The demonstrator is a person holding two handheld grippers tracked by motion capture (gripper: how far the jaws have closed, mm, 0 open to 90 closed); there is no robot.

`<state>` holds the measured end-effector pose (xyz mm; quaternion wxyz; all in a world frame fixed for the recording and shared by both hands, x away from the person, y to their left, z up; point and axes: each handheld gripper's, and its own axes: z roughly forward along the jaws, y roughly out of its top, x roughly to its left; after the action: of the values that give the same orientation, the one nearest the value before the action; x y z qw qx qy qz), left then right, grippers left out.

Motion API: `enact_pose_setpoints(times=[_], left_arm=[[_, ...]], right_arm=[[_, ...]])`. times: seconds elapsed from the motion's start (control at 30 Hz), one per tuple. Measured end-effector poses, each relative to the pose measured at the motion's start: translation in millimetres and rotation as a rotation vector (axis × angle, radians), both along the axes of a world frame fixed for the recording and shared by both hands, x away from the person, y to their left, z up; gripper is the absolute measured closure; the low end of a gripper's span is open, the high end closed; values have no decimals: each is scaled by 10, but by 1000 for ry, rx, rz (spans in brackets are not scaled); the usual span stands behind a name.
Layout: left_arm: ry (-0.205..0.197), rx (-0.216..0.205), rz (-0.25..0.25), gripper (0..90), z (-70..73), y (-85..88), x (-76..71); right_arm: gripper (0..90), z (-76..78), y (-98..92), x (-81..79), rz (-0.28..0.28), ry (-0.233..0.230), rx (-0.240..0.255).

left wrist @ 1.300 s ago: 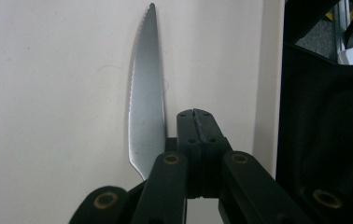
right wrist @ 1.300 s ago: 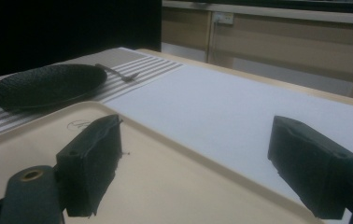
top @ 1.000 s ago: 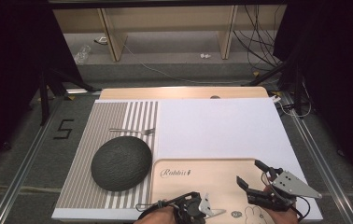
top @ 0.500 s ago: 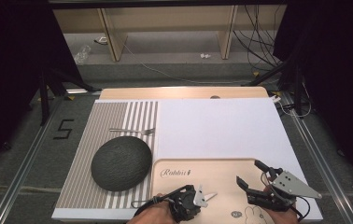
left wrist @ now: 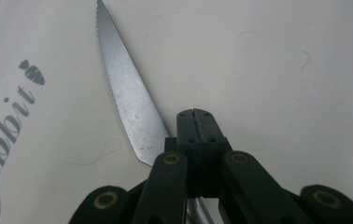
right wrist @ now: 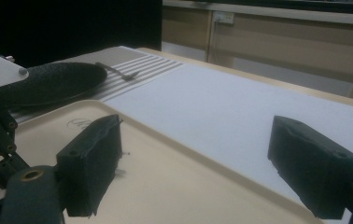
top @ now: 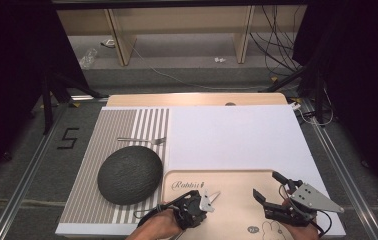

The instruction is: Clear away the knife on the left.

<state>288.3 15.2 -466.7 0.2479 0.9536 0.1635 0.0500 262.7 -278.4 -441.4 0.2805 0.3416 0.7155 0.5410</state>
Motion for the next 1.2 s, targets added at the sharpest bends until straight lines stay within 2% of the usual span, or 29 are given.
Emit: enact_pose_setpoints(times=[0.37, 0.83, 1.07, 1.2], left_arm=[[3, 18, 49, 894, 8, 107, 83], [0, 45, 75, 893, 18, 246, 170], [24, 60, 118, 893, 27, 377, 256], [30, 67, 126, 893, 31, 416, 273]], right_arm=[[184, 0, -2, -2, 0, 2, 0], [184, -1, 1, -2, 1, 0, 0], [184, 0, -1, -2, 1, 1, -2], [184, -1, 1, -1, 1, 0, -1]])
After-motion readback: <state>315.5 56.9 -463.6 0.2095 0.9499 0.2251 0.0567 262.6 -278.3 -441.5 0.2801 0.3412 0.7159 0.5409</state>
